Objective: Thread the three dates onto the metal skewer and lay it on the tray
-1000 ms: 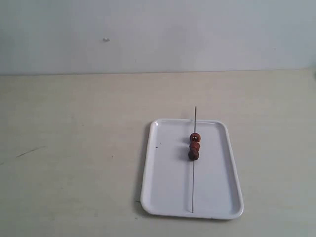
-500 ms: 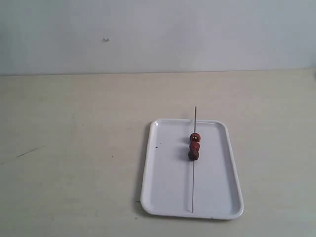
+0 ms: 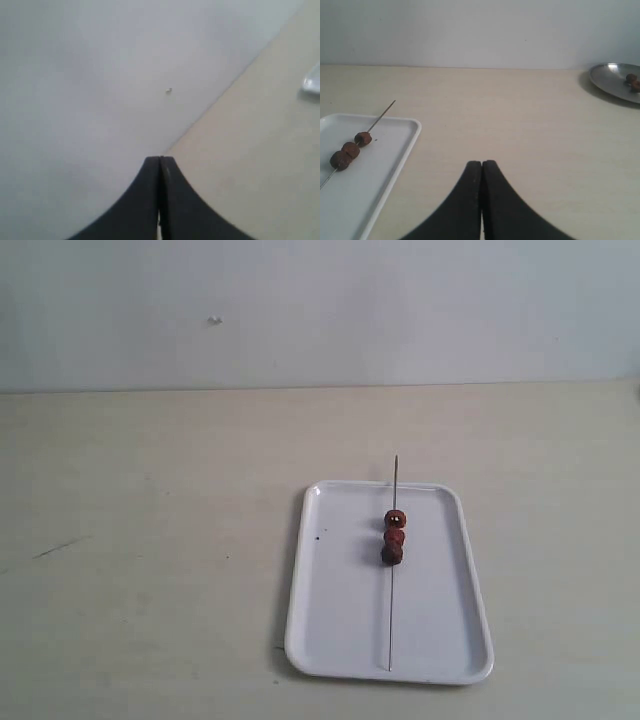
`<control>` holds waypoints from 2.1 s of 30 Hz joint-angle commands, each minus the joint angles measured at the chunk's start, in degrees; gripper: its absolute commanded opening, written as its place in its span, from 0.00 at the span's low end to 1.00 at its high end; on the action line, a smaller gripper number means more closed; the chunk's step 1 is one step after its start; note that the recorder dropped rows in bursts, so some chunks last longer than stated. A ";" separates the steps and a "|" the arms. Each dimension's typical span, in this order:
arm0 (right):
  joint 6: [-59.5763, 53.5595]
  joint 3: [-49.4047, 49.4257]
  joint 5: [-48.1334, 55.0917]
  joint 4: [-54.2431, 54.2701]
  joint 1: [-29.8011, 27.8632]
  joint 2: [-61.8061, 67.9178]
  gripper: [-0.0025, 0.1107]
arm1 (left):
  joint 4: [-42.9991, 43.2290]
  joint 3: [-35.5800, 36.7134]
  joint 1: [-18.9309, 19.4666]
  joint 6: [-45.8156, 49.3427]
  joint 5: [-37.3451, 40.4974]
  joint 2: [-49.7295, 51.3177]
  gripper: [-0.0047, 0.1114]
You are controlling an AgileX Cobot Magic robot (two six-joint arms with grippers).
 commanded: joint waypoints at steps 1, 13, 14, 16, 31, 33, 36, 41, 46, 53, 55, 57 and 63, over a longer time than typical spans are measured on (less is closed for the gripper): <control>-0.56 0.20 -0.31 -0.21 -0.32 -0.32 0.02 | 6.44 0.02 0.08 -32.98 -1.02 -0.21 0.04; -0.56 0.20 -0.31 -0.21 -0.32 -0.32 0.02 | 28.64 0.02 0.08 -83.22 -1.44 -0.21 0.04; -0.56 0.20 -0.31 -0.21 -0.32 -0.32 0.02 | 28.64 0.02 0.08 -83.22 -1.29 -0.21 0.04; -0.56 0.20 -0.31 -0.21 -0.32 -0.32 0.02 | 28.64 0.02 0.08 -83.22 -0.60 -0.21 0.04; -0.56 0.20 -0.31 -0.21 -0.32 -0.32 0.02 | 29.79 0.02 21.95 -82.80 22.71 -6.65 0.04; -0.56 0.20 -0.31 -0.21 -0.32 -0.32 0.02 | 29.49 0.02 21.95 -83.18 23.12 -6.65 0.04; -0.56 0.20 -0.31 -0.21 -0.32 -0.32 0.02 | 29.49 0.02 21.95 -83.18 23.12 -6.65 0.04; -0.56 0.20 -0.31 -0.21 -0.32 -0.32 0.02 | 29.49 0.02 21.95 -83.18 23.12 -6.65 0.04; -0.56 0.20 -0.31 -0.21 -0.32 -0.32 0.02 | 29.49 0.02 21.95 -83.18 23.12 -6.65 0.04; -0.56 0.20 -0.31 -0.21 -0.32 -0.32 0.02 | 29.49 0.02 21.95 -83.18 23.12 -6.65 0.04; -0.56 0.20 -0.31 -0.21 -0.32 -0.32 0.02 | 29.49 0.02 21.95 -83.18 23.12 -6.65 0.04; -0.56 0.20 -0.31 -0.21 -0.32 -0.32 0.02 | 29.49 0.02 21.95 -83.18 23.12 -6.65 0.04; -0.56 0.20 -0.31 -0.21 -0.32 -0.32 0.02 | 29.49 0.02 21.95 -83.18 23.12 -6.65 0.04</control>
